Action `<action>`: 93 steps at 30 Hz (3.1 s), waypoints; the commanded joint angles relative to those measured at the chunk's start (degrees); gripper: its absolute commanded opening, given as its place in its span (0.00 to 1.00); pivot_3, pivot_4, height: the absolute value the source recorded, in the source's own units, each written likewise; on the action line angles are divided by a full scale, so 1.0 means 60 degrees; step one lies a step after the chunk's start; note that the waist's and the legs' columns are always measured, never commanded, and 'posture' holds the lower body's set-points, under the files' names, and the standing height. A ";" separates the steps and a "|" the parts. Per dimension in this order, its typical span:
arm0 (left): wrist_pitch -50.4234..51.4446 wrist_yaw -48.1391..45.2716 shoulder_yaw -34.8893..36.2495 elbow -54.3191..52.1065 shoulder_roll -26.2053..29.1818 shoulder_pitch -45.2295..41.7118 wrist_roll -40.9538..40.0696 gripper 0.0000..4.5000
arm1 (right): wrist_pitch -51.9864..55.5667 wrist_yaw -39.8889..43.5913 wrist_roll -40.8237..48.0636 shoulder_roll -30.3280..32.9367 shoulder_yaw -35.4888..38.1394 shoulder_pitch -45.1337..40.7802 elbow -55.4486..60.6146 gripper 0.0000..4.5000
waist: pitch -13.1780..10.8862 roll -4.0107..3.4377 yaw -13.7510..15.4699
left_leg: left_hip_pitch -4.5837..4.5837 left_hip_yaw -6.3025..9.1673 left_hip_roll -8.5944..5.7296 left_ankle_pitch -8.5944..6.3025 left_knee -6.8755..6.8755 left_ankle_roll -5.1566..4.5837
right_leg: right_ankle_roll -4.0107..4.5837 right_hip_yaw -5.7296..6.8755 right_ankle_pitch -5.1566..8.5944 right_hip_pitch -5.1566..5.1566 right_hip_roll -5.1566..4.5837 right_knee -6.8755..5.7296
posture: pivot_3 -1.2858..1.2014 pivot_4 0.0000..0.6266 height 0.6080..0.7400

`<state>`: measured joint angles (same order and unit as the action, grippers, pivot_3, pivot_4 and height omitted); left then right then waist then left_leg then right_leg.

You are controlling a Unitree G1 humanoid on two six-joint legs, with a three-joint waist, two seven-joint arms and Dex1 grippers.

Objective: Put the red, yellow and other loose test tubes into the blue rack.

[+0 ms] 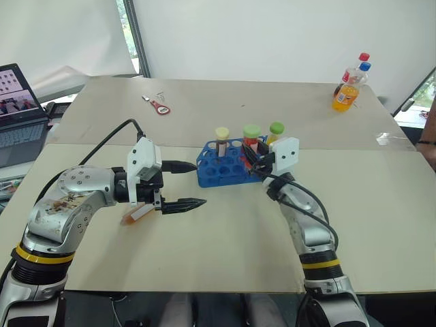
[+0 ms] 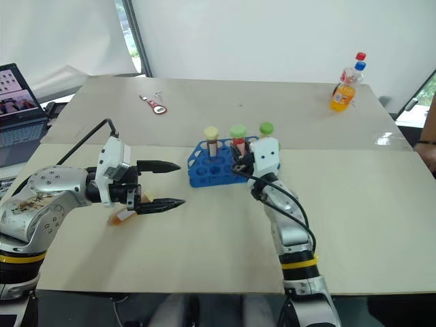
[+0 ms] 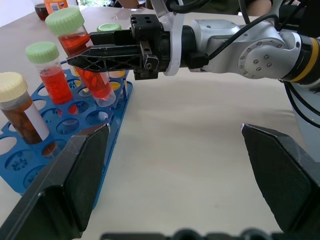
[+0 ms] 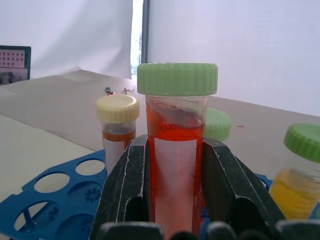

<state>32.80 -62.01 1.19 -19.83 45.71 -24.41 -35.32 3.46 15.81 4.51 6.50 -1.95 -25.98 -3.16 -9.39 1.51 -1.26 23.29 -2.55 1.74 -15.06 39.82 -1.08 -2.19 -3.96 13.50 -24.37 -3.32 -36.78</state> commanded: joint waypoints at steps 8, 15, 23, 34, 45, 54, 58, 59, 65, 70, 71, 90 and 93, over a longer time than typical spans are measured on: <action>-0.0182 -0.0016 0.0187 -0.0240 0.0028 0.0032 -0.0035 1.00 | -0.0547 -0.0426 -0.0221 -0.0425 -0.0078 -0.0081 -0.0394 0.22 | 0.0000 0.0000 0.0002 | -0.0002 0.0005 0.0000 0.0000 0.0001 0.0001 | 0.0000 0.0000 0.0000 0.0003 0.0000 -0.0001 | 0.52 0.24 1.00; 0.0015 0.0400 0.0216 -0.0265 -0.0158 0.0006 -0.0056 1.00 | -0.0945 -0.0790 -0.0199 -0.0918 -0.0037 0.0139 -0.0699 0.22 | 0.0000 -0.0001 -0.0127 | -0.0003 0.0046 0.0002 0.0001 -0.0002 0.0001 | 0.0001 -0.0002 0.0000 0.0001 0.0000 -0.0008 | 0.52 0.24 1.00; 0.0707 0.1355 0.0387 -0.0284 -0.0464 -0.0246 -0.0313 1.00 | -0.1052 -0.0600 -0.0120 -0.0943 -0.0105 0.0673 -0.0244 0.68 | -0.0001 -0.0001 -0.0177 | -0.0001 0.0073 0.0001 0.0000 -0.0007 0.0001 | 0.0001 -0.0001 0.0000 0.0002 -0.0001 -0.0048 | 0.52 0.24 1.00; 0.3725 0.1836 -0.0277 -0.0338 0.2212 -0.1638 0.0596 1.00 | 0.2553 0.2305 0.1527 0.2613 0.0210 0.2826 0.4822 0.99 | -0.0006 0.0002 -0.0143 | 0.0006 0.0079 -0.0006 -0.0001 -0.0010 -0.0001 | -0.0004 0.0002 0.0004 0.0003 -0.0002 -0.0024 | 0.52 0.24 1.00; 0.4430 -0.0368 -0.2871 0.0653 0.4423 -0.2450 0.1771 1.00 | 0.7591 0.5736 0.6546 0.7316 0.1130 0.1344 0.6974 0.99 | -0.0016 0.0017 -0.0100 | -0.0016 0.0031 0.0002 -0.0001 -0.0007 -0.0002 | 0.0011 0.0000 0.0029 0.0014 0.0016 0.0003 | 0.52 0.24 1.00; 0.3613 -0.1601 -0.4850 0.2178 0.3667 -0.3595 0.3610 1.00 | 0.8880 0.5699 0.8380 0.7909 0.1168 0.0751 0.7460 0.99 | -0.0032 0.0046 0.0221 | 0.0022 -0.0001 -0.0002 -0.0002 0.0009 -0.0004 | 0.0007 0.0001 0.0031 0.0000 0.0014 0.0014 | 0.52 0.24 1.00; 0.3383 -0.1777 -0.5460 0.2902 0.2841 -0.4205 0.4350 1.00 | 0.8764 0.5682 0.8562 0.8036 0.1310 0.1267 0.7576 0.99 | -0.0033 0.0054 0.0307 | 0.0029 -0.0001 -0.0005 -0.0002 0.0020 -0.0005 | 0.0005 0.0001 0.0032 0.0005 0.0011 0.0015 | 0.52 0.24 1.00; 0.3280 -0.1815 -0.5573 0.3062 0.2681 -0.4286 0.4541 1.00 | 0.8793 0.5594 0.8622 0.8035 0.1317 0.1233 0.7571 0.99 | -0.0033 0.0054 0.0306 | 0.0035 -0.0002 -0.0005 -0.0002 0.0027 -0.0005 | 0.0005 0.0000 0.0032 0.0000 0.0011 0.0014 | 0.52 0.24 1.00; 0.2912 -0.2028 -0.5853 0.3705 0.2103 -0.4368 0.5262 0.94 | 0.9018 0.5201 0.9079 0.8132 0.1460 0.0990 0.7535 1.00 | -0.0034 0.0055 0.0241 | 0.0036 0.0013 0.0000 -0.0002 0.0035 -0.0006 | 0.0005 0.0000 0.0031 -0.0003 0.0017 0.0000 | 0.52 0.24 1.00; 0.2471 -0.2153 -0.5887 0.4027 0.1860 -0.4273 0.5704 0.49 | 0.8758 0.5291 0.9062 0.8326 0.1805 0.1434 0.7533 1.00 | -0.0033 0.0056 0.0252 | 0.0042 0.0020 -0.0002 -0.0003 0.0036 -0.0008 | 0.0005 0.0002 0.0031 -0.0003 0.0015 0.0002 | 0.52 0.24 1.00; 0.2386 -0.2141 -0.5851 0.4076 0.1823 -0.4232 0.5777 0.37 | 0.8647 0.5365 0.8975 0.8357 0.1892 0.1604 0.7532 1.00 | -0.0033 0.0057 0.0286 | 0.0043 0.0023 -0.0002 -0.0004 0.0038 -0.0009 | 0.0005 0.0004 0.0031 -0.0001 0.0014 0.0003 | 0.52 0.24 1.00; 0.0024 -0.0859 -0.0414 0.5164 -0.2218 -0.5147 0.2239 0.19 | 0.7160 0.4205 0.6879 0.8204 0.3560 0.3527 0.7919 1.00 | -0.0036 0.0061 0.0370 | 0.0125 0.0091 -0.0020 -0.0017 0.0167 -0.0033 | -0.0032 0.0033 0.0022 0.0003 -0.0007 -0.0018 | 0.52 0.24 1.00; -0.1096 -0.0217 -0.0404 0.5140 -0.3105 -0.4656 0.2463 0.19 | 0.7528 0.3562 0.7082 0.8139 0.3511 0.3211 0.8193 1.00 | -0.0030 0.0050 0.0215 | 0.0116 0.0123 -0.0024 -0.0017 0.0171 -0.0032 | -0.0040 0.0008 0.0016 0.0003 -0.0007 -0.0028 | 0.52 0.24 1.00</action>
<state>30.07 -65.62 -2.58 11.98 28.42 -53.22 -20.35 48.06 39.30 46.34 55.13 18.03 -5.12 43.49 -9.57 1.81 0.03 23.90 -1.79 1.58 -15.16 40.82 -1.27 -2.43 -3.98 13.59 -24.32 -3.37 -36.98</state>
